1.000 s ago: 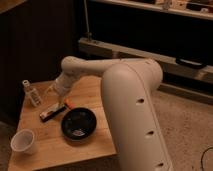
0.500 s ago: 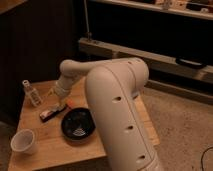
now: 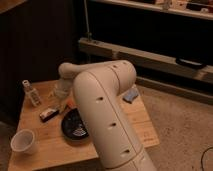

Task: Place the eraser on the white sponge

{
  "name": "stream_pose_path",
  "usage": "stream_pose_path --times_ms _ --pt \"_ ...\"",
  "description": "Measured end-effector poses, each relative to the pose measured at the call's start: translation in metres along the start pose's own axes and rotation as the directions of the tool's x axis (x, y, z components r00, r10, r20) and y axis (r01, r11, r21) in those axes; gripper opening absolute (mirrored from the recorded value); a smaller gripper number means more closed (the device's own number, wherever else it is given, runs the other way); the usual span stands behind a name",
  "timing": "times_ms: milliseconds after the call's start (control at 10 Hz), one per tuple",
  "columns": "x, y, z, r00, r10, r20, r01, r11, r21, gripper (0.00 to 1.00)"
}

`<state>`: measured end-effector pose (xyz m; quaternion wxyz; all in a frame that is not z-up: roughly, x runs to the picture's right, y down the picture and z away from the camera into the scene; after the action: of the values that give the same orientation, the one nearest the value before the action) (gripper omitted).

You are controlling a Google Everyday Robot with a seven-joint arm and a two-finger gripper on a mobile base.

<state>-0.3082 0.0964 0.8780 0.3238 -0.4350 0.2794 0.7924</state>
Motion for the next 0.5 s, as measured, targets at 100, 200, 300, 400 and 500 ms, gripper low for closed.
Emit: stream_pose_path --times_ms 100,200,300,400,500 --pt "-0.005 -0.003 0.004 1.0 0.01 -0.003 -0.01 1.0 0.008 0.65" --pt "-0.008 -0.004 0.008 1.0 0.018 -0.007 -0.018 1.0 0.016 0.65" --pt "-0.011 -0.006 0.012 1.0 0.026 -0.014 -0.026 0.999 0.027 0.65" --pt "-0.012 -0.008 0.014 0.999 0.029 -0.02 -0.028 0.999 0.034 0.64" --pt "-0.013 -0.008 0.015 0.999 0.029 -0.027 -0.027 0.999 0.042 0.58"
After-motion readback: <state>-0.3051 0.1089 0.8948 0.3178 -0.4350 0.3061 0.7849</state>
